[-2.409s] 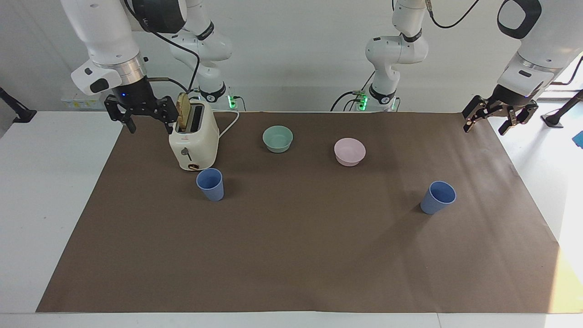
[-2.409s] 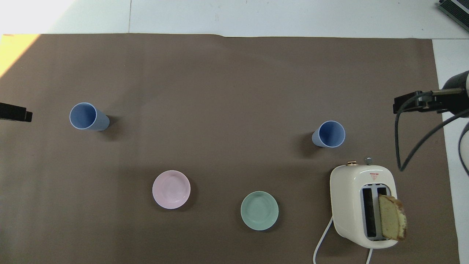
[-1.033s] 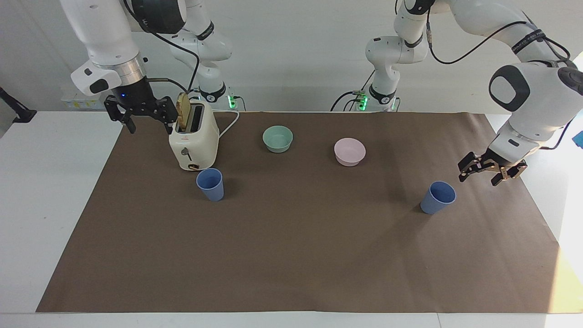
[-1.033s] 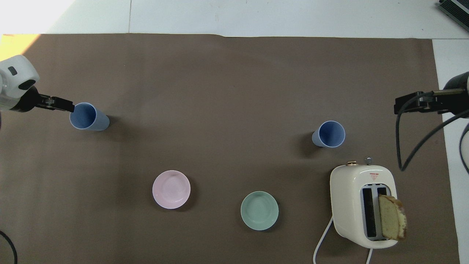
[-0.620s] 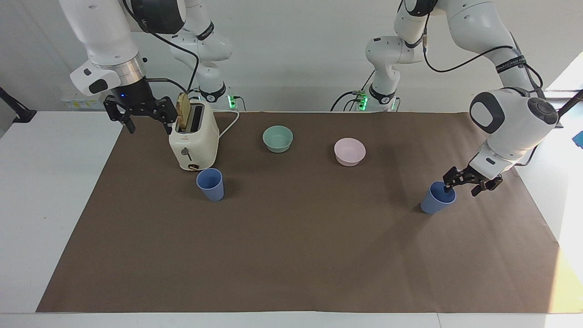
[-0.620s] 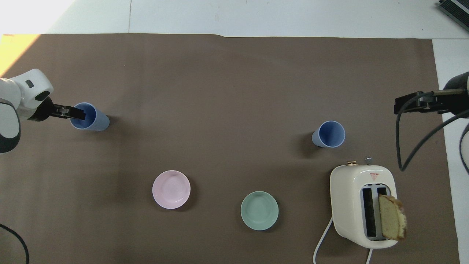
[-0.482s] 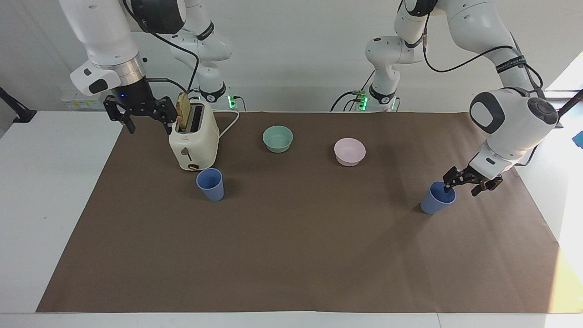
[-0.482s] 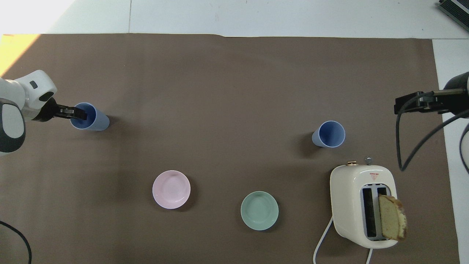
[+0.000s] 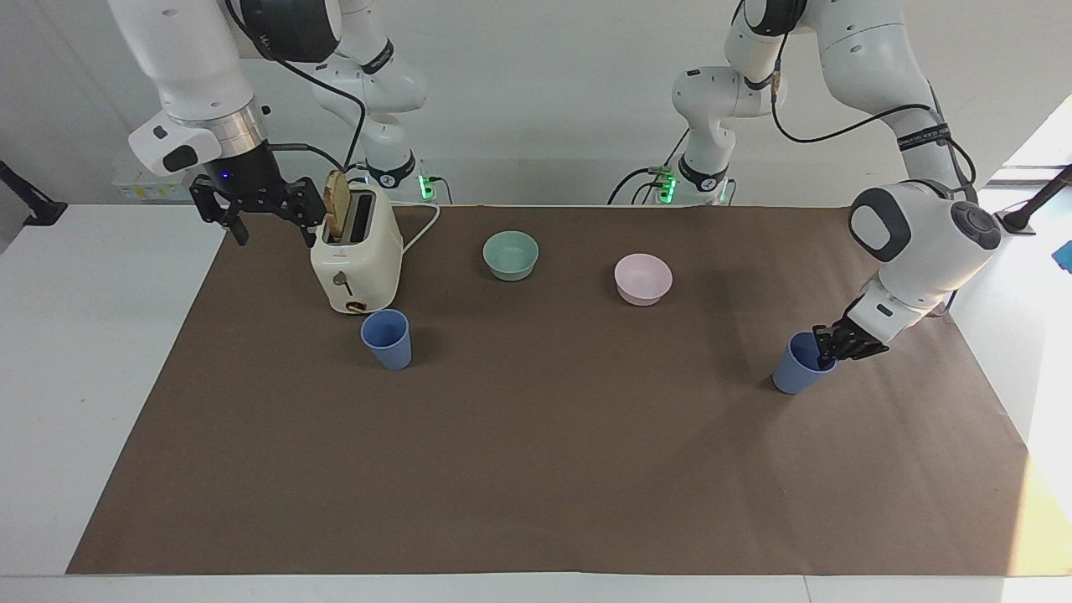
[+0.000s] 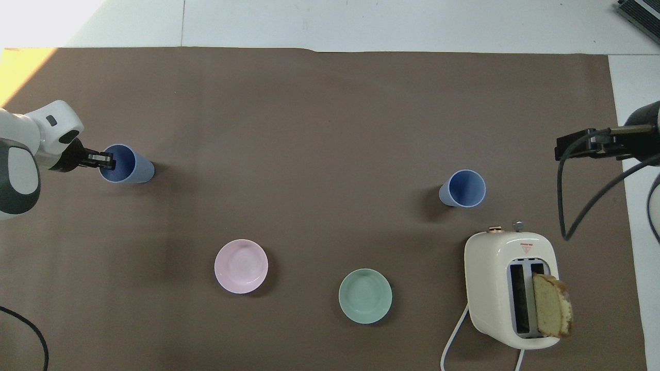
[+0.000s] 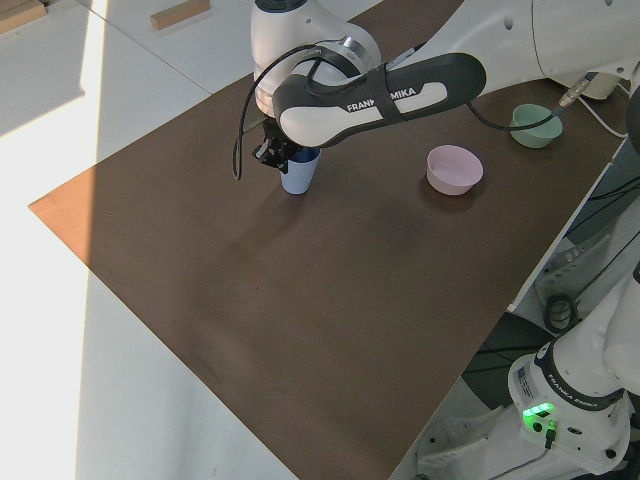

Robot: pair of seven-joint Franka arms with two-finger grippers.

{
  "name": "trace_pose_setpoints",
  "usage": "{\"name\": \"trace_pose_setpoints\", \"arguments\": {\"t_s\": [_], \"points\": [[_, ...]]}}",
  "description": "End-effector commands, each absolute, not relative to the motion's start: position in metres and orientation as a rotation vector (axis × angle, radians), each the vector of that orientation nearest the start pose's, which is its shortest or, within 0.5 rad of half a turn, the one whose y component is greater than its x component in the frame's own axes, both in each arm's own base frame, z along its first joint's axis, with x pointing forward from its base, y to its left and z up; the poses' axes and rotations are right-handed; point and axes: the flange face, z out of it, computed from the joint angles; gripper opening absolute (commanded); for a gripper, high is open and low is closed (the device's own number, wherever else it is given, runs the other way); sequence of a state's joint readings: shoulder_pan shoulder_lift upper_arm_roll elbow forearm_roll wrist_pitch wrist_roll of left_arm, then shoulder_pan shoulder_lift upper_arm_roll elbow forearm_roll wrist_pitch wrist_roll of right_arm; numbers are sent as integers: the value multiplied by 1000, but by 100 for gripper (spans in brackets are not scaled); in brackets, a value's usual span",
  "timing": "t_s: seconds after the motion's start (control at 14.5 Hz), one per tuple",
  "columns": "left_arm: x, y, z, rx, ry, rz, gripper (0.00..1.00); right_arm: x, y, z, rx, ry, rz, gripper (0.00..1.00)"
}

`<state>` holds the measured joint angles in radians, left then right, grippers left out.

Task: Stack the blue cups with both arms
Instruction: 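Close the left gripper on the blue cup's rim, then carry the blue cup toward the table center and set it down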

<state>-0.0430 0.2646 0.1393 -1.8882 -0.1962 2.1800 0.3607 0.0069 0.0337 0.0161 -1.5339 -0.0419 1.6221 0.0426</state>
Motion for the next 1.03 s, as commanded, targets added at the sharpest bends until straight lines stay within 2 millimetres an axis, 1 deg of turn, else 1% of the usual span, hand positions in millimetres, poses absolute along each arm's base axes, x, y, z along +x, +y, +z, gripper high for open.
{"name": "trace_pose_setpoints", "arguments": {"t_s": [0.0, 0.07, 0.14, 0.21, 0.28, 0.48, 0.55, 0.76, 0.83, 0.96], "points": [[614, 43, 395, -3260, 262, -137, 0, 563, 5, 627, -3174, 15, -103, 100], [614, 33, 404, -3258, 273, -138, 0, 561, 5, 628, -3174, 15, -103, 100], [615, 17, 407, -3253, 281, -137, 0, 561, 4, 628, -3174, 15, -103, 100], [616, 6, 409, -3243, 266, -133, 0, 561, 4, 627, -3174, 15, -103, 100], [617, -12, 410, -3229, 248, -131, 0, 561, 4, 627, -3174, 17, -103, 100], [613, -81, 412, -3221, 146, -143, 0, 562, 3, 627, -3174, 19, -111, 100], [611, -105, 412, -3224, 140, -157, 0, 562, 4, 627, -3173, 17, -111, 100], [598, -173, 411, -3244, 22, -189, 0, 562, 3, 627, -3174, 19, -111, 100], [593, -194, 410, -3252, -10, -213, 0, 562, 3, 627, -3174, 17, -111, 100], [582, -225, 411, -3262, -39, -216, 0, 562, 4, 627, -3174, 15, -108, 100]]}}
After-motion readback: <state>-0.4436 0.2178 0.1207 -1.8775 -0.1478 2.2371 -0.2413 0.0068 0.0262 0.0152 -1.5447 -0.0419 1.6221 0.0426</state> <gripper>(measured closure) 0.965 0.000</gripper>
